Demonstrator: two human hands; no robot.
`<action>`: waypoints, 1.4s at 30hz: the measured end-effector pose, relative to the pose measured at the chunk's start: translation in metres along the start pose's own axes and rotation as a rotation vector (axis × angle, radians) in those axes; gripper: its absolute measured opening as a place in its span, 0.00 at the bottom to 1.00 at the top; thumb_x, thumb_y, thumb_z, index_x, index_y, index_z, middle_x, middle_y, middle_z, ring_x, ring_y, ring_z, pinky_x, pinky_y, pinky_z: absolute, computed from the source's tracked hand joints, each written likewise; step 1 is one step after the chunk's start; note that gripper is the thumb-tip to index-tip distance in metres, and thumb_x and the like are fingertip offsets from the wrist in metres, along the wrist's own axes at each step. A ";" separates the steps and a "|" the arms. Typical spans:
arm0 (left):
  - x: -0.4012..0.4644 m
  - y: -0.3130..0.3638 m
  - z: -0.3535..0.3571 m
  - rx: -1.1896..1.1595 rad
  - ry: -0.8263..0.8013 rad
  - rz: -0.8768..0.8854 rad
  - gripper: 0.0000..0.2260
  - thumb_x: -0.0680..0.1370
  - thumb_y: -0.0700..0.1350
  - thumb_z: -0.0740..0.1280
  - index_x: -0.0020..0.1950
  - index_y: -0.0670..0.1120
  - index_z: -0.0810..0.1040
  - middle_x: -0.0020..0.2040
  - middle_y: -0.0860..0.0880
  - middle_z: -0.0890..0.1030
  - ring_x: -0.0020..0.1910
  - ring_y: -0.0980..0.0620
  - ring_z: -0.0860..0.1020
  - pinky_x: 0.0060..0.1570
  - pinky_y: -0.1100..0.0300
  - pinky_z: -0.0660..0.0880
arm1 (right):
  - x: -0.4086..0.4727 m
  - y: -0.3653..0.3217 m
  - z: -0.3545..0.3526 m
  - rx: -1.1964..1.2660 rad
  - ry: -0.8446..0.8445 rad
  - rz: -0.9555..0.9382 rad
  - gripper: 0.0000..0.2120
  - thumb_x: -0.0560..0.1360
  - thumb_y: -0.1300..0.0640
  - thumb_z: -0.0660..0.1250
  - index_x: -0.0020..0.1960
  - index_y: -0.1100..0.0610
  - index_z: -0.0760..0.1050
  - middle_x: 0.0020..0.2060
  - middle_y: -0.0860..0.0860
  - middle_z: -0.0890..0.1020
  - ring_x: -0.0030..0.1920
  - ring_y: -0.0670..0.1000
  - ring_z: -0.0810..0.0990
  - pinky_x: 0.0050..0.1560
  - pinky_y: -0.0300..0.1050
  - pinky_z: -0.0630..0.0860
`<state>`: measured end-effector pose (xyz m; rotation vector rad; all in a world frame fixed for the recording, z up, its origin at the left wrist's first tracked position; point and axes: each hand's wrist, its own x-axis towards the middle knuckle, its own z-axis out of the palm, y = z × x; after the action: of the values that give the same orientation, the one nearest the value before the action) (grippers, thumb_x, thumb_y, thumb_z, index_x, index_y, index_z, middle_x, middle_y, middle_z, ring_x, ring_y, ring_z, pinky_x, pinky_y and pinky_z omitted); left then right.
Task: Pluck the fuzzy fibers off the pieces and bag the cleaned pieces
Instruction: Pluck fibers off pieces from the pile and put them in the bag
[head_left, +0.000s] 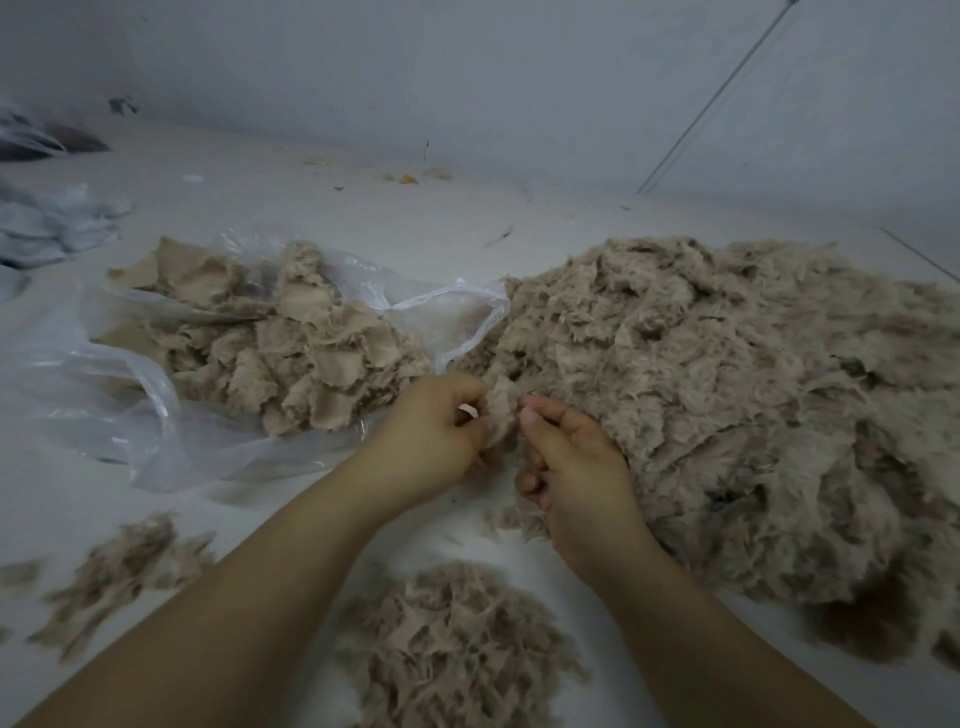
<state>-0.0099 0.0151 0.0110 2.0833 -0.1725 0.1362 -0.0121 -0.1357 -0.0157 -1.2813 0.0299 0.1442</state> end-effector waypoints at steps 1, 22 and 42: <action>-0.001 0.000 0.002 -0.019 0.030 0.025 0.05 0.78 0.34 0.65 0.42 0.37 0.76 0.38 0.39 0.81 0.34 0.48 0.83 0.37 0.47 0.81 | 0.000 0.000 0.000 -0.022 -0.012 -0.008 0.07 0.80 0.57 0.67 0.57 0.56 0.78 0.25 0.43 0.74 0.26 0.41 0.70 0.27 0.36 0.69; -0.009 0.003 0.006 -0.472 0.333 -0.033 0.08 0.75 0.35 0.71 0.37 0.44 0.83 0.30 0.42 0.80 0.27 0.49 0.77 0.27 0.59 0.75 | 0.003 0.006 -0.004 -0.107 -0.053 -0.042 0.07 0.76 0.58 0.71 0.41 0.49 0.83 0.32 0.48 0.78 0.29 0.44 0.73 0.32 0.39 0.73; -0.016 0.003 0.006 0.014 0.166 0.444 0.06 0.71 0.37 0.69 0.38 0.47 0.83 0.40 0.50 0.79 0.41 0.53 0.77 0.42 0.63 0.74 | -0.004 -0.001 0.000 0.020 -0.099 -0.018 0.16 0.80 0.53 0.66 0.34 0.53 0.76 0.27 0.50 0.67 0.28 0.46 0.67 0.27 0.39 0.68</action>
<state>-0.0264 0.0093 0.0081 2.0074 -0.5313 0.5776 -0.0163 -0.1362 -0.0147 -1.2530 -0.0652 0.1914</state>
